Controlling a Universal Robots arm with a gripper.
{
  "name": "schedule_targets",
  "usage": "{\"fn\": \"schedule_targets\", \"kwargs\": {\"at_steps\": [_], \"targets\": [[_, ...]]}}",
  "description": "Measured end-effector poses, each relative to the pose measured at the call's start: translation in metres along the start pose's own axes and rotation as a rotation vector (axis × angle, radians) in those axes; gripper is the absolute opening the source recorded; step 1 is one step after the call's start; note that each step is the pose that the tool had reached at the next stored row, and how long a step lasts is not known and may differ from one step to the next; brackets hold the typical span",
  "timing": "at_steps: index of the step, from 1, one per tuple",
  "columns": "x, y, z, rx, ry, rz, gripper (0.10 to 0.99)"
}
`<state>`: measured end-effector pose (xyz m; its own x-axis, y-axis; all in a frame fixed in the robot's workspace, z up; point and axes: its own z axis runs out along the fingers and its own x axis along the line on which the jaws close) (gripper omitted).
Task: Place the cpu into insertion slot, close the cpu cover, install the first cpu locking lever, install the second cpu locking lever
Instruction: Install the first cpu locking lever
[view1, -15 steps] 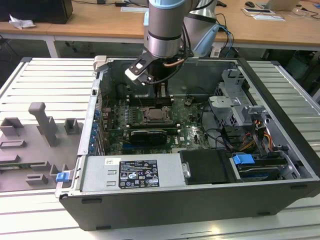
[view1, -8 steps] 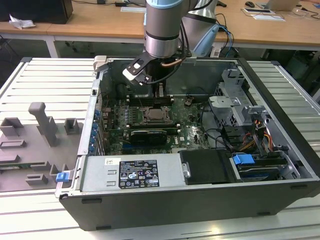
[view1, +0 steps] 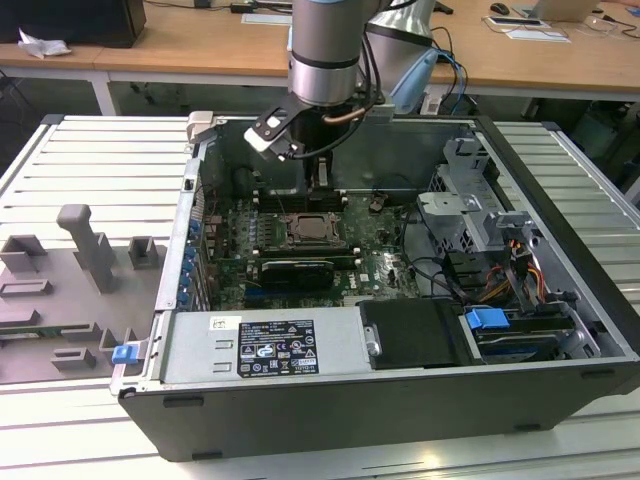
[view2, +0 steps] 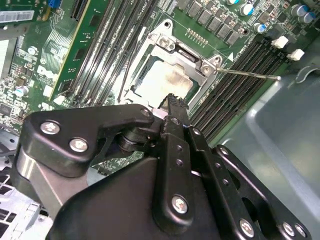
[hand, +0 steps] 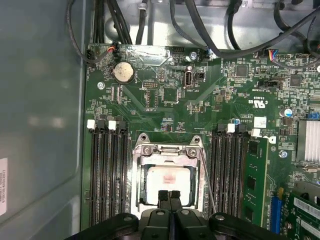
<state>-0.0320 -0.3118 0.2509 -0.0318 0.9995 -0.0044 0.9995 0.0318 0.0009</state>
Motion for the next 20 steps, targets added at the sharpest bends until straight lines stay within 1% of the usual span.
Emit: {"fn": "schedule_targets", "kwargs": {"at_steps": [1, 7, 9, 11, 20], "targets": [[0.0, 0.0, -0.0073, 0.0, 0.0, 0.0, 0.106], [-0.0001, 0.0, -0.0189, 0.0, 0.0, 0.0, 0.106], [-0.0001, 0.0, -0.0246, 0.0, 0.0, -0.001, 0.106], [-0.0001, 0.0, -0.0254, 0.0, 0.0003, -0.014, 0.106], [-0.0001, 0.0, -0.0253, -0.001, 0.0002, -0.209, 0.106]]}}
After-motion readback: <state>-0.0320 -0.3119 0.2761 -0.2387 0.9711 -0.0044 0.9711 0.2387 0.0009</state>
